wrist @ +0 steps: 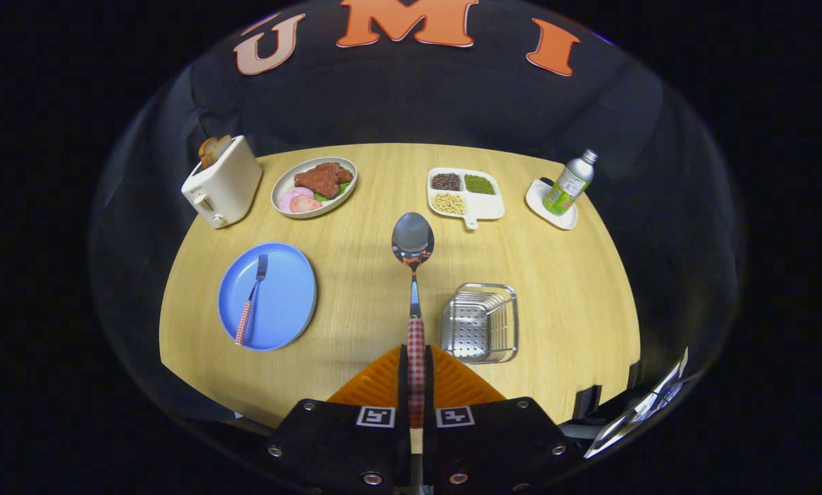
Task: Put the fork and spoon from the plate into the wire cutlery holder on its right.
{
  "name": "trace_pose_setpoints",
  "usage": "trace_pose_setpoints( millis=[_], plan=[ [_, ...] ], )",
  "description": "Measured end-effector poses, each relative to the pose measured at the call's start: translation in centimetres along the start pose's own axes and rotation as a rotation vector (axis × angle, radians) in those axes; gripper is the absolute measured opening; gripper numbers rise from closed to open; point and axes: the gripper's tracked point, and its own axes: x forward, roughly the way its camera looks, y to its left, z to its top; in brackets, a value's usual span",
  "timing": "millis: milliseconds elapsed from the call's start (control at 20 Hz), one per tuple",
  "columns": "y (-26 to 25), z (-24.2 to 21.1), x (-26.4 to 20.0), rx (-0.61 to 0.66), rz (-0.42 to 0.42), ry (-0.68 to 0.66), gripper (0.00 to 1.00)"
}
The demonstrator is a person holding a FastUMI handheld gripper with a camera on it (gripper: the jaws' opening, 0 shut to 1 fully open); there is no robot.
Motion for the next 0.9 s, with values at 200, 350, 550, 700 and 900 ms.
trace_pose_setpoints(
  millis=[200, 350, 550, 700, 900],
  plan=[
    [-2.9, -1.4, -1.0, 0.014, -0.031, 0.065, 0.07],
    [-3.9, -3.4, -1.3, 0.045, -0.013, 0.152, 0.07],
    [-4.8, -5.3, -1.4, 0.029, 0.0, 0.236, 0.07],
    [-5.3, -6.0, -0.9, -0.003, 0.008, 0.292, 0.08],
    [-6.1, -6.4, -0.1, -0.019, 0.012, 0.37, 0.08]
  ],
)
